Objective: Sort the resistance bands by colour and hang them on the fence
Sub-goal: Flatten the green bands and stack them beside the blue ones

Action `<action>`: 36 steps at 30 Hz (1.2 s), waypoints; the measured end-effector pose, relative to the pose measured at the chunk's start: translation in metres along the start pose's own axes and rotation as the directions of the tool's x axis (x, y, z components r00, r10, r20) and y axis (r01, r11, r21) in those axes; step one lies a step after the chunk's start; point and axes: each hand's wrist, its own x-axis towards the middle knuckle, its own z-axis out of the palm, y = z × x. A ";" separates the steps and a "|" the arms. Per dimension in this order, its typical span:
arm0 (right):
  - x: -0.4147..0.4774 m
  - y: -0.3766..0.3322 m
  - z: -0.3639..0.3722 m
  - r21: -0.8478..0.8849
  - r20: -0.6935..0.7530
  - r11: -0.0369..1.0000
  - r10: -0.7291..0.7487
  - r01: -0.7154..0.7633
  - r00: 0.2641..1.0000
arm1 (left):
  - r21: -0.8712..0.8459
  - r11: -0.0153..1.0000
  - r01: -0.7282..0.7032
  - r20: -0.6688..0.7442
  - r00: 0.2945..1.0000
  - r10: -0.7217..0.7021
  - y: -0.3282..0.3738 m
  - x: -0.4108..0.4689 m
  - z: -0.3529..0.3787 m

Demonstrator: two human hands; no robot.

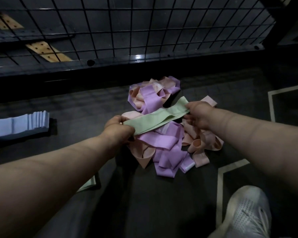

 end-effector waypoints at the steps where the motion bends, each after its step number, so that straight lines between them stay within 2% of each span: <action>1: 0.001 0.000 -0.003 -0.111 -0.027 0.991 -0.075 0.072 0.997 | -0.015 1.000 0.003 -0.001 1.000 -0.003 -0.002 0.001 0.000; 3: 0.001 -0.003 -0.009 -0.291 -0.010 0.936 -0.209 0.197 0.978 | -0.063 0.998 0.005 -0.012 1.000 -0.005 -0.006 0.001 0.002; 5: 0.003 -0.005 -0.014 -0.317 -0.058 0.914 -0.286 0.254 0.956 | -0.124 0.992 -0.014 -0.051 0.999 0.008 -0.006 0.000 0.003; 7: 0.007 -0.008 -0.019 -0.236 -0.183 0.926 -0.340 0.295 0.922 | -0.081 0.992 -0.100 -0.106 0.990 0.092 -0.007 0.000 0.000; 8: 0.005 -0.009 -0.021 -0.182 -0.182 0.930 -0.351 0.319 0.918 | -0.029 0.987 -0.158 -0.126 0.980 0.153 -0.007 0.000 -0.002; 10: -0.008 -0.014 -0.024 -0.014 -0.056 0.953 -0.304 0.303 0.951 | 0.038 0.964 -0.264 -0.142 0.953 0.267 -0.006 -0.002 -0.009; 12: -0.014 -0.014 -0.032 0.131 0.050 0.968 -0.223 0.215 0.974 | 0.135 0.927 -0.349 -0.120 0.923 0.365 -0.008 -0.002 -0.018; 15: -0.017 -0.010 -0.044 0.194 0.111 0.969 -0.174 0.151 0.978 | 0.373 0.791 -0.485 -0.006 0.851 0.524 -0.012 0.003 -0.035; 17: -0.016 -0.005 -0.050 0.070 0.126 0.987 -0.155 0.147 0.980 | 0.502 0.634 -0.588 0.130 0.776 0.617 -0.016 0.005 -0.046; 19: -0.014 -0.001 -0.054 -0.149 0.141 0.966 -0.192 0.213 0.971 | 0.588 0.458 -0.666 0.265 0.694 0.669 -0.021 0.008 -0.053; 21: -0.012 0.002 -0.056 -0.300 0.132 0.914 -0.242 0.272 0.961 | 0.590 0.420 -0.690 0.311 0.674 0.670 -0.024 0.008 -0.055; 23: -0.016 0.002 -0.055 -0.318 0.128 0.904 -0.258 0.286 0.957 | 0.570 0.456 -0.683 0.303 0.691 0.656 -0.028 0.007 -0.054; 25: -0.015 0.000 -0.053 -0.285 0.149 0.910 -0.267 0.300 0.952 | 0.568 0.518 -0.639 0.263 0.738 0.622 -0.030 0.005 -0.049; 27: -0.014 -0.001 -0.051 -0.273 0.174 0.915 -0.258 0.299 0.950 | 0.557 0.627 -0.545 0.136 0.805 0.578 -0.031 0.005 -0.043; 30: -0.014 -0.002 -0.049 -0.283 0.172 0.913 -0.252 0.293 0.952 | 0.366 0.864 -0.345 -0.088 0.912 0.401 -0.028 0.006 -0.035; 34: -0.018 -0.005 -0.045 -0.284 0.164 0.916 -0.245 0.283 0.956 | 0.200 0.943 -0.267 -0.151 0.942 0.299 -0.023 0.007 -0.034; 36: -0.026 -0.009 -0.041 -0.268 0.144 0.929 -0.221 0.253 0.965 | 0.046 0.982 -0.185 -0.165 0.968 0.190 -0.018 0.004 -0.033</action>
